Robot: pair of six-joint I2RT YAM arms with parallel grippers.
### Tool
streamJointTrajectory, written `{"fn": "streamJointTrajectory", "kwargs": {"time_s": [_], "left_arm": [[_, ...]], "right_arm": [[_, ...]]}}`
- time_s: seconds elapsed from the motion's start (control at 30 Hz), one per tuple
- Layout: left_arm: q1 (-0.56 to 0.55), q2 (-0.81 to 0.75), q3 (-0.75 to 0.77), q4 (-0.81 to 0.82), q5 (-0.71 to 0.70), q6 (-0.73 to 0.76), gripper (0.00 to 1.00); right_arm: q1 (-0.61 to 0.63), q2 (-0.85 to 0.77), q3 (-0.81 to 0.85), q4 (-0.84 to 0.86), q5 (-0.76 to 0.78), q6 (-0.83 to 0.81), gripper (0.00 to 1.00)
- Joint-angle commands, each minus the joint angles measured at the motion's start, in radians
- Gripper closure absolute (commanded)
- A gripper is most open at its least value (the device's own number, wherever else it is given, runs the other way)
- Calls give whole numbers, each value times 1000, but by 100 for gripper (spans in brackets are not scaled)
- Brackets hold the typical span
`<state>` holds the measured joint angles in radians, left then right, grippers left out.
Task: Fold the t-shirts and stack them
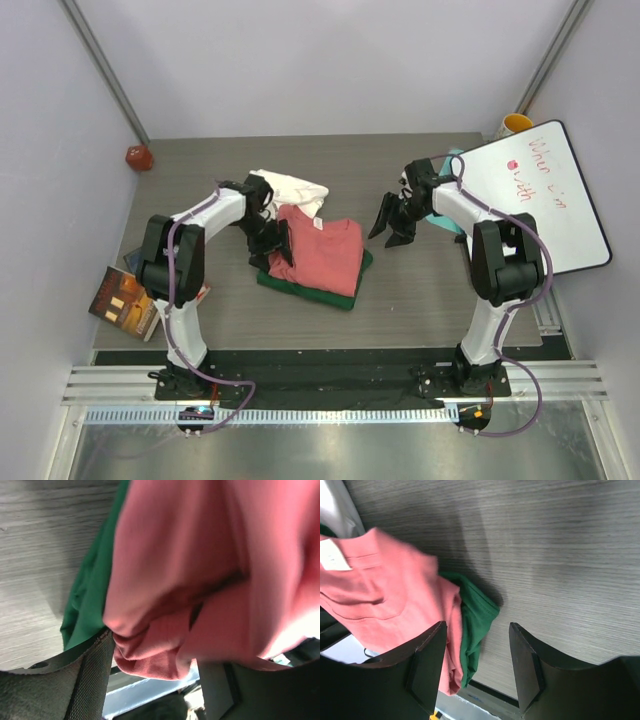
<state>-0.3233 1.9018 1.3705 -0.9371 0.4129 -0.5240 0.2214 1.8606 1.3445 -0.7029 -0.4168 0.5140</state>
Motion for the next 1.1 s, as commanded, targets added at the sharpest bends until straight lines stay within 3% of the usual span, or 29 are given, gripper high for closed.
{"fn": "streamJointTrajectory", "kwargs": {"time_s": [0.0, 0.13, 0.33, 0.4, 0.43, 0.5, 0.53, 0.6, 0.7, 0.93, 1.07], "left_arm": [[-19, 43, 21, -68, -39, 58, 35], [-20, 74, -5, -71, -22, 67, 33], [-19, 91, -36, -37, -25, 68, 33], [-19, 109, -40, -34, -14, 70, 43], [-20, 129, -42, -28, -13, 67, 64], [-20, 144, -45, -12, -19, 49, 88], [-20, 161, -44, 1, -26, 41, 100], [-20, 178, -22, 14, -36, 15, 100], [-17, 232, 50, -3, -104, -11, 100], [55, 347, 228, -11, -164, -126, 100], [95, 419, 376, -58, -265, -151, 100]], "right_arm": [[10, 12, -7, -24, -43, -11, 40], [32, 34, -8, -50, -73, -35, 36], [87, 87, 4, -72, -80, -39, 38], [113, 107, 11, -84, -83, -39, 46], [122, 124, 21, -87, -85, -39, 52], [148, 146, 34, -86, -83, -35, 69], [153, 170, 54, -86, -80, -34, 74], [173, 193, 85, -84, -79, -29, 83], [190, 242, 159, -70, -73, -12, 87], [208, 376, 401, -58, -66, 20, 88], [208, 454, 525, -58, -80, 37, 88]]}}
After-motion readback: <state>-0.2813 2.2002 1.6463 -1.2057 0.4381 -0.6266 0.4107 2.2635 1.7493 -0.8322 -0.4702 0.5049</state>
